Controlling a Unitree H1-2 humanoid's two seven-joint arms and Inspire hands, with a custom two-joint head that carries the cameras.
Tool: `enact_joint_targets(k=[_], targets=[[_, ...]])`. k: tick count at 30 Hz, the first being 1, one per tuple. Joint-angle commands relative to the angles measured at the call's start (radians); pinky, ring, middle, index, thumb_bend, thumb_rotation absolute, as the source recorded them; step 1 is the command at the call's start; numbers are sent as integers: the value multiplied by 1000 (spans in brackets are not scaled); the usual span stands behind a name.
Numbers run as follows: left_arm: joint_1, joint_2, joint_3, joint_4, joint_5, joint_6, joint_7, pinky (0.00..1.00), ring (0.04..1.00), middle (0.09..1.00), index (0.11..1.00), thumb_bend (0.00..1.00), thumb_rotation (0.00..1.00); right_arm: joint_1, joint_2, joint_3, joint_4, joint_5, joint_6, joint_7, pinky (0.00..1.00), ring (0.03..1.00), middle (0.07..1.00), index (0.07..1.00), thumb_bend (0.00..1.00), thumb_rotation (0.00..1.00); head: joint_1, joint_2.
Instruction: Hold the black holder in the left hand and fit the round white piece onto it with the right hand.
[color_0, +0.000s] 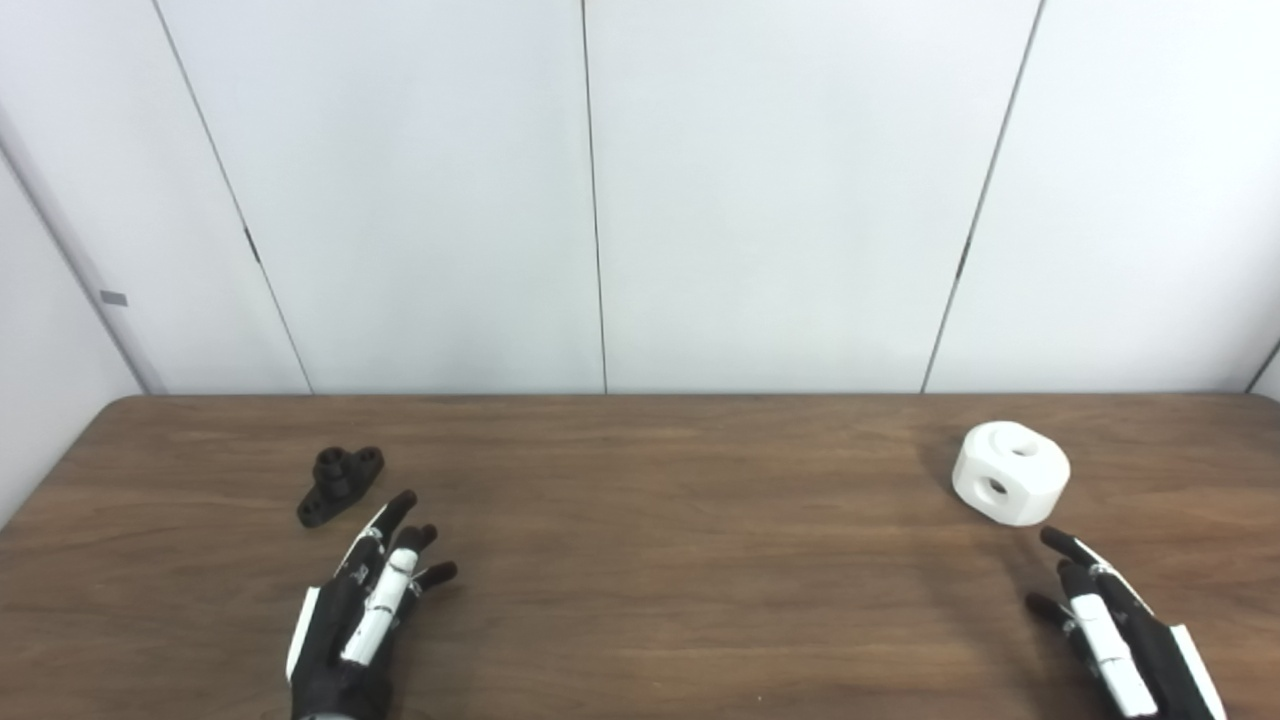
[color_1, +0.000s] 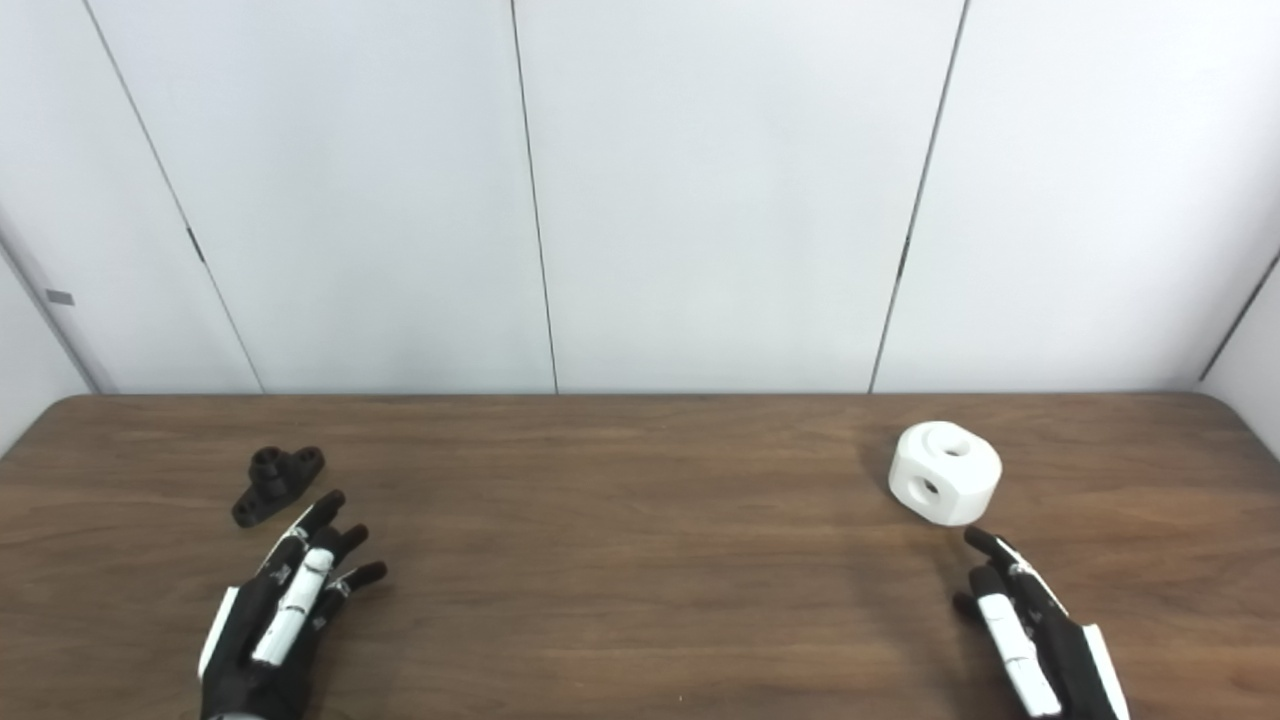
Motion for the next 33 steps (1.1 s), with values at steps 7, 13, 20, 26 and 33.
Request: enact_joint_targets(k=[7, 13, 20, 26, 33], targets=[[-16, 15, 0, -14, 0, -37, -16, 716, 893, 981, 877, 577, 491, -2, 8, 7, -9, -2, 9, 8, 807, 956, 956, 820, 638, 753, 13, 13], [-16, 22, 7, -4, -25, -43, -35, 747, 892, 970, 863, 586, 445, 2, 12, 13, -10, -12, 5, 7, 819, 962, 960, 841, 623, 756, 46, -5], [3, 119, -82, -104, 151, -41, -92, 568, 770, 909, 854, 597, 483, 8, -8, -6, 23, 26, -25, 32, 872, 980, 969, 849, 663, 763, 211, -35], [-64, 186, -120, -280, 797, -172, 113, 415, 565, 679, 708, 680, 611, 11, -15, -23, 25, 62, -30, 41, 959, 1000, 991, 868, 603, 796, 319, -53], [-74, 231, -83, -308, 1103, -97, 205, 470, 593, 664, 695, 630, 495, 0, -31, -34, 82, 68, -91, 49, 919, 966, 953, 832, 589, 753, 425, -88]])
